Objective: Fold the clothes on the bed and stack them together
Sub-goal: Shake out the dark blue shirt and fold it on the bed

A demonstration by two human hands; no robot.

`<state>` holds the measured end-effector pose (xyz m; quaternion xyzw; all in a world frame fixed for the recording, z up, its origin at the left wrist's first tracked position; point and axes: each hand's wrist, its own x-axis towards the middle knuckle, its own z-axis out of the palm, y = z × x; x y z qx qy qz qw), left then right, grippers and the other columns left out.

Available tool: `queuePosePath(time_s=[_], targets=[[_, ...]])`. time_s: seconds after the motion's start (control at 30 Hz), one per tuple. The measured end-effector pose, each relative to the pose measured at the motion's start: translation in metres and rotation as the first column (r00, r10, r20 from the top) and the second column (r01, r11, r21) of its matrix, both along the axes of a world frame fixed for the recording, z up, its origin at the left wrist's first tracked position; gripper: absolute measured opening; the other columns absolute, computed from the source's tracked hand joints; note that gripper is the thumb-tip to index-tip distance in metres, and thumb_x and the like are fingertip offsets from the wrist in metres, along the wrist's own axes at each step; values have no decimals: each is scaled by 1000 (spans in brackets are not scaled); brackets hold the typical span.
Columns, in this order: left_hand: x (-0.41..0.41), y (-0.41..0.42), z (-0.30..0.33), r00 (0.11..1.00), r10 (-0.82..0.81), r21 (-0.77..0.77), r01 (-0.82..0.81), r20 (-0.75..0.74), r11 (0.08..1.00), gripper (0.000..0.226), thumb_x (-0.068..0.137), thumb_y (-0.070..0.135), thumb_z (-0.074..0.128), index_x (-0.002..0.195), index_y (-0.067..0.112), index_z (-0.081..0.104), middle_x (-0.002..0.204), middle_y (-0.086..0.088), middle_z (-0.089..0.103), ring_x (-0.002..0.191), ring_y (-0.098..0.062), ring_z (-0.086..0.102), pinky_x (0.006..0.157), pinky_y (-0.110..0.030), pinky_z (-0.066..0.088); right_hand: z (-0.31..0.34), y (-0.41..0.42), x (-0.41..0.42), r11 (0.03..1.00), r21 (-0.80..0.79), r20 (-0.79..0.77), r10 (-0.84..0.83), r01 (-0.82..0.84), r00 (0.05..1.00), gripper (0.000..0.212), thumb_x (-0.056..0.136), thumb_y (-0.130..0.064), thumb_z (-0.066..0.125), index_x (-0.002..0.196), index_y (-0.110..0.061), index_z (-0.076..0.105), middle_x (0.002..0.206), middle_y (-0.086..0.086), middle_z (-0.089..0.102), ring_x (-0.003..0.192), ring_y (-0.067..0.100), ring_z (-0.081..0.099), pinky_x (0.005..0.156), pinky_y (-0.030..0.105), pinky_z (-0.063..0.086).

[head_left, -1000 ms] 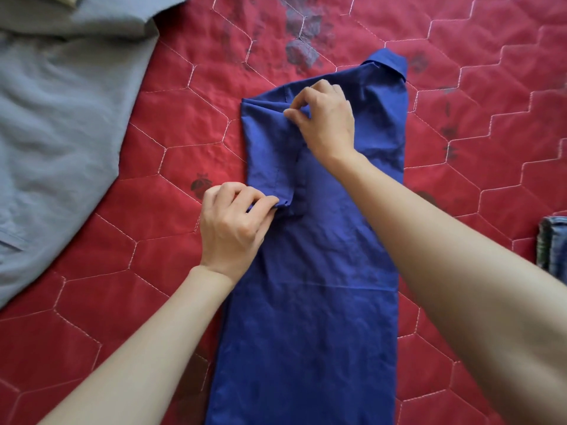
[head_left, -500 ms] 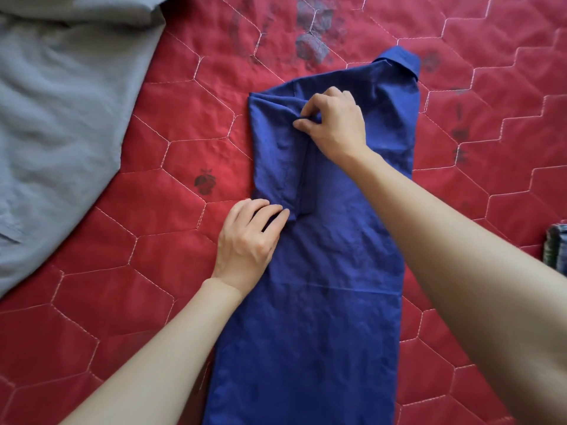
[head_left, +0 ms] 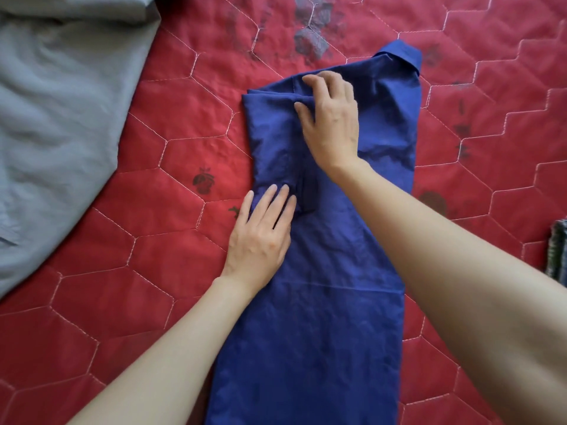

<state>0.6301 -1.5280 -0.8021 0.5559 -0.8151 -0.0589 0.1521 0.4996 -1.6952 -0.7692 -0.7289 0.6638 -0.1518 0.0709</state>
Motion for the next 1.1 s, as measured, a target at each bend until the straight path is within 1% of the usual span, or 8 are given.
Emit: queuePosePath(time_s=[0.1,0.17,0.27,0.43,0.6,0.77,0.93,1.1], targets=[[0,8,-2,998,-2,119,-5,55,993,53,95,30,43,141,4,45,150,-13,40,141,-29,35,115,-54,23,-2,13,18,966,-40,3,254,-254,967,47,97,-35,44,140,-15,49,147,8,43,139,26,36,111,36,28],[0,10,-3,997,-9,160,-4,78,987,58,96,35,40,145,5,39,152,-13,37,143,-29,30,117,-54,19,-10,19,32,875,106,-131,483,-472,866,52,101,-45,34,148,-24,36,156,5,30,147,23,21,119,42,14],[1,11,-5,995,-9,174,-9,102,985,61,96,37,38,148,7,33,156,-10,31,146,-27,23,118,-53,15,-27,14,37,791,283,-283,610,-543,740,54,102,-52,19,153,-34,13,162,-3,8,150,19,4,120,44,-1],[1,12,-9,993,-21,164,2,114,986,62,96,39,38,150,9,31,159,-8,24,148,-25,18,119,-52,13,-23,-24,34,843,288,-330,533,-455,779,56,103,-50,17,154,-30,10,162,2,7,150,21,4,120,40,-1],[1,12,-7,988,-24,166,-1,150,986,63,96,40,36,151,10,28,159,-8,22,148,-25,17,118,-53,11,-10,6,12,954,150,-261,293,-262,920,53,104,-40,19,153,-22,21,160,8,16,149,24,11,120,42,5],[10,32,-5,976,-52,122,26,213,992,65,94,38,33,152,12,21,161,-11,12,149,-27,12,117,-56,6,-18,128,-37,974,216,-241,125,-72,962,52,104,-38,25,153,-20,24,160,11,15,149,27,10,120,46,8],[33,107,-5,944,-242,132,217,222,967,59,96,35,34,151,13,30,159,-10,21,147,-27,19,117,-56,11,-23,266,-53,967,234,-228,158,-104,961,52,102,-37,34,150,-17,33,157,15,23,147,29,20,118,51,17],[66,190,3,931,-268,205,220,247,954,59,96,36,34,149,13,34,159,-11,23,147,-28,21,116,-56,15,-20,375,-46,962,253,-191,156,-105,969,51,102,-37,36,149,-17,35,157,15,23,147,29,18,118,51,18]])
